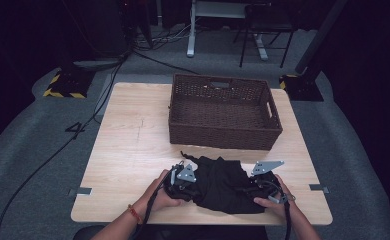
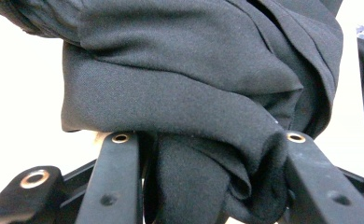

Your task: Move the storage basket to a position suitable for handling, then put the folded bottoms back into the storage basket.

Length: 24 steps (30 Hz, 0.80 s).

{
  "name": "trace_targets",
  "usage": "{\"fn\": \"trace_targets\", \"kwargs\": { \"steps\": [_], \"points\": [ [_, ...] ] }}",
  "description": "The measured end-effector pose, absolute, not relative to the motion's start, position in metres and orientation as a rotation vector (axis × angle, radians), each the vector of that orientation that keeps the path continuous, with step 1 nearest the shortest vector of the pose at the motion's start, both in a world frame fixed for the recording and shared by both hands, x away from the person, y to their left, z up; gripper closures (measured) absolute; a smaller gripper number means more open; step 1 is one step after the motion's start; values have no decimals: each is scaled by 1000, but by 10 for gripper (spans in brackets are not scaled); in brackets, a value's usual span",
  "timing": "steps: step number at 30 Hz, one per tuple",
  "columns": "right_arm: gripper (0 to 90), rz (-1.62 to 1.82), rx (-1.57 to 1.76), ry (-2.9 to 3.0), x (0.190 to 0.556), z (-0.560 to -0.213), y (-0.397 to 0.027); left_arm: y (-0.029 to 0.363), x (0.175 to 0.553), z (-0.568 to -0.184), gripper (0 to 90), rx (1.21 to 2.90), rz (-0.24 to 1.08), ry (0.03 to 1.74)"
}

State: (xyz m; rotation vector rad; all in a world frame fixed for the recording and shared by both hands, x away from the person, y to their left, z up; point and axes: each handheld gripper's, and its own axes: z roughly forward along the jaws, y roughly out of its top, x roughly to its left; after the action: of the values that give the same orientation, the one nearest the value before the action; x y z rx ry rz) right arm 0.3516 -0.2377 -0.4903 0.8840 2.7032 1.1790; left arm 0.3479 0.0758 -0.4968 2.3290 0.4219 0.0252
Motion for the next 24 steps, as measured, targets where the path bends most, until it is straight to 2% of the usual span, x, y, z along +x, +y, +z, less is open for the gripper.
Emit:
{"fn": "trace_targets", "kwargs": {
  "steps": [24],
  "points": [
    [615,1221,862,2664,346,-490,-242,76,343,-498,663,2296,59,402]
  ]
}}
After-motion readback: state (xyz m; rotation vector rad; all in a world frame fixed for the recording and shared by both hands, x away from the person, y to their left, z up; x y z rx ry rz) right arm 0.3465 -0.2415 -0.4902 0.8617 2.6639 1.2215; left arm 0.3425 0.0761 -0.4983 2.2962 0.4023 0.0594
